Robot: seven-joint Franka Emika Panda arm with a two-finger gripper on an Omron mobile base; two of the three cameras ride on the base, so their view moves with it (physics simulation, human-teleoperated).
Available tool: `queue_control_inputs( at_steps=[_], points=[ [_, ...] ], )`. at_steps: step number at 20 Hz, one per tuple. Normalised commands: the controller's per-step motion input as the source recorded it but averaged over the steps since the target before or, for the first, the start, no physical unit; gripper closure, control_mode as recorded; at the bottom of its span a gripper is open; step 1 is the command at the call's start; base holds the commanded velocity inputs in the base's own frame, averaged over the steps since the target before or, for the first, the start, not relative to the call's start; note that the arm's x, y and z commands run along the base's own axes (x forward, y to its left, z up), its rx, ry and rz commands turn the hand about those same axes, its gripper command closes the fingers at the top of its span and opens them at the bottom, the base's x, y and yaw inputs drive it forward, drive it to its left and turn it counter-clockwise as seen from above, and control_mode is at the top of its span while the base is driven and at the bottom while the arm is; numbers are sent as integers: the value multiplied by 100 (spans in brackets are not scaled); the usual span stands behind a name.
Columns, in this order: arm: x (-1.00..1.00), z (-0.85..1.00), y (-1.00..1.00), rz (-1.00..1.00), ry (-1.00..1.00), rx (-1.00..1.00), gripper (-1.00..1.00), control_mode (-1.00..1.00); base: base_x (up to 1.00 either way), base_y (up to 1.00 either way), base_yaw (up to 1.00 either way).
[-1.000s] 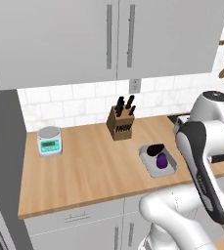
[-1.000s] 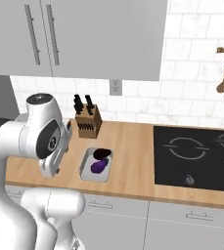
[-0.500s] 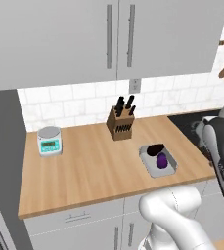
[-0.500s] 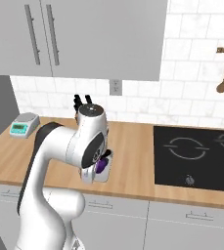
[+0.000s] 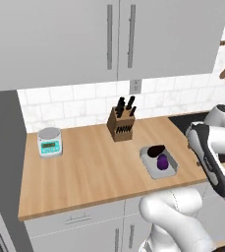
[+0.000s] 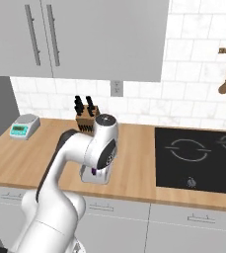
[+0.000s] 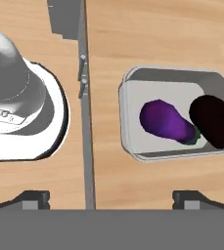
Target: Take the meat container that has the chicken drumstick and place it on the second highest rack of the freezer. Then take the vegetable container that has the eggplant and avocado and place it on the highest rack of the freezer.
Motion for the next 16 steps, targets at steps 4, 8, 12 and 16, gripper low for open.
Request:
queue_control_inputs(
  at_steps=[4,8,12,16],
  points=[
    [48,-52,5,6,1,0,-100,-100,0,0,0],
    [31,-61,29,8,3,-2,-100,-100,0,0,0],
    [58,-62,28,7,7,-2,-100,-100,0,0,0],
    [32,-52,22,0,2,-2,-100,-100,0,0,0]
  ],
)
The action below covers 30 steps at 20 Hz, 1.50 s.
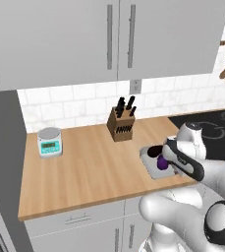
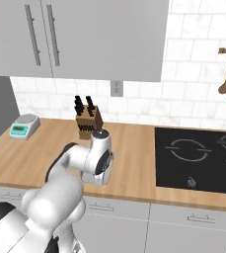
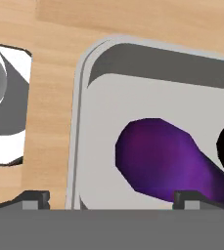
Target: Take the meat container that has the chicken drumstick and place it on the second highest rack of the freezer. Then take the vegetable container that has the eggplant and avocado and place it on the highest rack of the freezer.
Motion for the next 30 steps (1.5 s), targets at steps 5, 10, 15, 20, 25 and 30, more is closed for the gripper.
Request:
queue_control_inputs(
  at_steps=[5,10,15,20,25,30],
  points=[
    [23,-43,4,0,0,0,-100,-100,0,0,0],
    [5,-40,0,0,5,0,-100,-100,0,0,0],
    [-9,-31,0,0,7,0,-100,-100,0,0,0],
    [-39,-12,6,0,1,0,-100,-100,0,0,0],
    [-43,-11,14,0,0,0,-100,-100,0,0,0],
    [-1,-9,27,0,10,0,-100,-100,0,0,0]
  ],
)
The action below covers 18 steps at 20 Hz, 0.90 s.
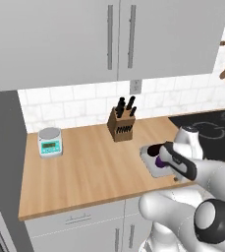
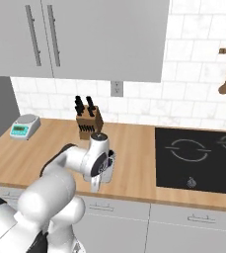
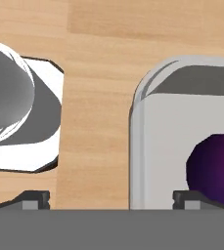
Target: Take the meat container that has the chicken drumstick and place it on the second highest rack of the freezer. Then take the vegetable container that has the eggplant and avocado and place it on the highest rack of the freezer.
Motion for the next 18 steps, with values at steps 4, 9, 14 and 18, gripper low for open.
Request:
queue_control_inputs(
  at_steps=[4,9,14,18],
  points=[
    [1,-22,6,0,9,0,-100,-100,0,0,0],
    [11,-32,0,1,3,0,-100,-100,0,0,0],
    [11,-23,1,1,1,0,-100,-100,0,0,0],
    [0,0,0,0,0,0,-100,-100,0,0,0]
  ],
)
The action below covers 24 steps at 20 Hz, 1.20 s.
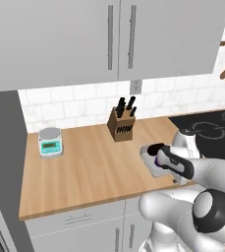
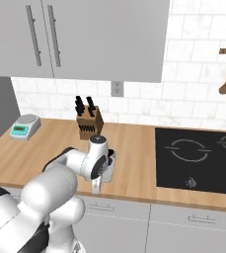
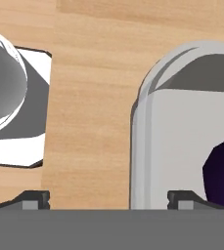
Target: Take the meat container that has the chicken drumstick and place it on the second highest rack of the freezer. Then take the vegetable container that has the eggplant and avocado and place it on the highest rack of the freezer.
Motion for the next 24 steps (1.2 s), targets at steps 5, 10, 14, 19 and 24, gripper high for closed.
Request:
queue_control_inputs(
  at_steps=[5,10,14,19,24],
  points=[
    [0,0,0,0,0,0,100,-100,0,0,0],
    [0,0,0,0,0,0,100,-100,0,0,0],
    [0,0,0,0,0,0,100,-100,0,0,0],
    [0,0,0,0,0,0,100,-100,0,0,0],
    [0,0,0,0,0,0,100,-100,0,0,0]
  ],
)
